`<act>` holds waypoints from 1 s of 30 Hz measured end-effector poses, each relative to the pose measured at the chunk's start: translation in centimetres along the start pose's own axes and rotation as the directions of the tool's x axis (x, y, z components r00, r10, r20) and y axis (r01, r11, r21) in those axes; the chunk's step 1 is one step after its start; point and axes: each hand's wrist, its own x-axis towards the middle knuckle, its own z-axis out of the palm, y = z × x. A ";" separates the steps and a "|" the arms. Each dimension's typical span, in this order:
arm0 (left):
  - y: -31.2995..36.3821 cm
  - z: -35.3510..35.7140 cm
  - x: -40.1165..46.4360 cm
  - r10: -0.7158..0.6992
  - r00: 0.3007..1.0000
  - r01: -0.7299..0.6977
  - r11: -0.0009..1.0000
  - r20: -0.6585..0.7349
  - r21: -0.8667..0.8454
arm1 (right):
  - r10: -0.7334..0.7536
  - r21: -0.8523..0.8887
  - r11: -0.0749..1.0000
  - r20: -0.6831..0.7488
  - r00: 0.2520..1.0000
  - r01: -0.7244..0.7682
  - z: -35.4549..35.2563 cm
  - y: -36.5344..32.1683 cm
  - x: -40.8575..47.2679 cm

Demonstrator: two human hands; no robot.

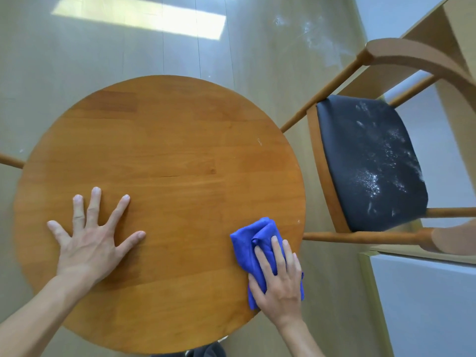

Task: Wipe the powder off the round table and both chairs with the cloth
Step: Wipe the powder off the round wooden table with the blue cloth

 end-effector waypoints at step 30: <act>0.2 -0.8 0.2 -0.032 0.999 0.033 0.999 0.014 -0.040 | -0.344 0.157 0.925 -0.049 0.938 0.347 5.2 -12.7 22.1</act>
